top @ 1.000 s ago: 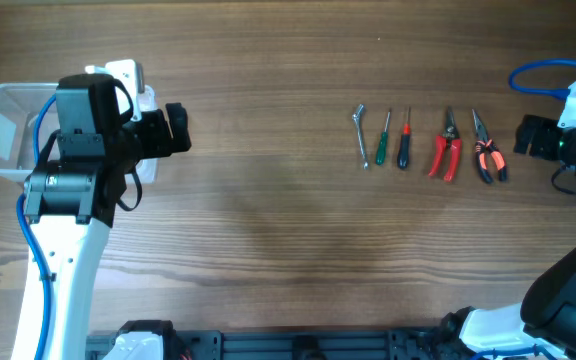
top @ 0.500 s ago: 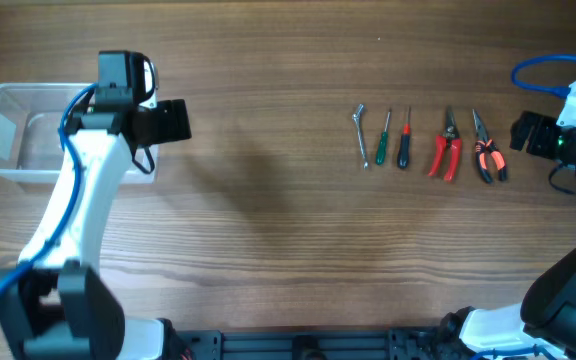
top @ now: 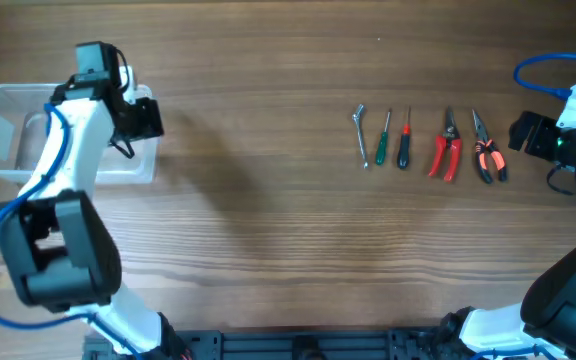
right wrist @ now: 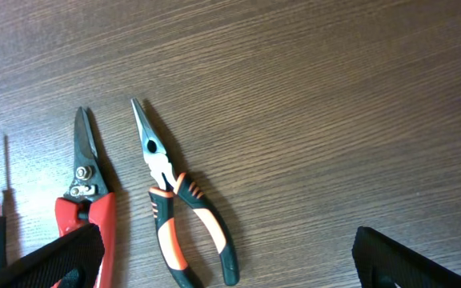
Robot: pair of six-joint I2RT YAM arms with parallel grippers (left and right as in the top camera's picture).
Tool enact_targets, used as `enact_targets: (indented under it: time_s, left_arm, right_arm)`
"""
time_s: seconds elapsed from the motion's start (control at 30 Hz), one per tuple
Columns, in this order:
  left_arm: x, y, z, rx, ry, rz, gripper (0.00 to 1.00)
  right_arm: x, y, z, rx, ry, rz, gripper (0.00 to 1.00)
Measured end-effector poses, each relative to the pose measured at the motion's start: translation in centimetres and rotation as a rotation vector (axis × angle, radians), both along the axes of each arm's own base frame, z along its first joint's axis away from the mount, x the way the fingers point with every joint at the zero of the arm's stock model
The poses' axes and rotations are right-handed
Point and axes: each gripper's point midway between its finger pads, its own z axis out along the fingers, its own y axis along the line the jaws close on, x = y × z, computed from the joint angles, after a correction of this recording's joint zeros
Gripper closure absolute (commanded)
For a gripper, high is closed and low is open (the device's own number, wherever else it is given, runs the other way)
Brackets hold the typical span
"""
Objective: Pack container
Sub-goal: 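Grasp the clear container rim with the left gripper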
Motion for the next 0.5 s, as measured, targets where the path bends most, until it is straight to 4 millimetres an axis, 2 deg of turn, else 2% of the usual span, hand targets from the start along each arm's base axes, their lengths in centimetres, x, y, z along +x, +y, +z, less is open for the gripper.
enact_targets:
  time_s: [0.1,0.2,0.27,0.33,0.5]
  left_arm:
    - [-0.1,-1.0,-2.0,0.005,0.05,-0.046,0.37]
    - [0.1,-1.7,-2.3,0.017,0.054,-0.074,0.55]
    - [0.3,-1.8,-2.3,0.023,0.05,-0.084,0.78]
    - [0.2,-1.8,-2.3,0.027,0.052,-0.086,0.96]
    - [-0.4,-1.7,-2.4,0.064,0.082,-0.107,0.96]
  right_arm:
    - [0.0,0.1,0.0,0.003,0.001,0.0,0.0]
    - [-0.1,0.1,-0.1,0.006,0.006,0.0,0.0]
    - [-0.2,0.2,-0.1,0.008,0.008,0.0,0.0]
    - [-0.2,0.2,-0.1,0.008,0.008,0.0,0.0]
    - [-0.2,0.2,-0.2,0.01,0.011,0.0,0.0]
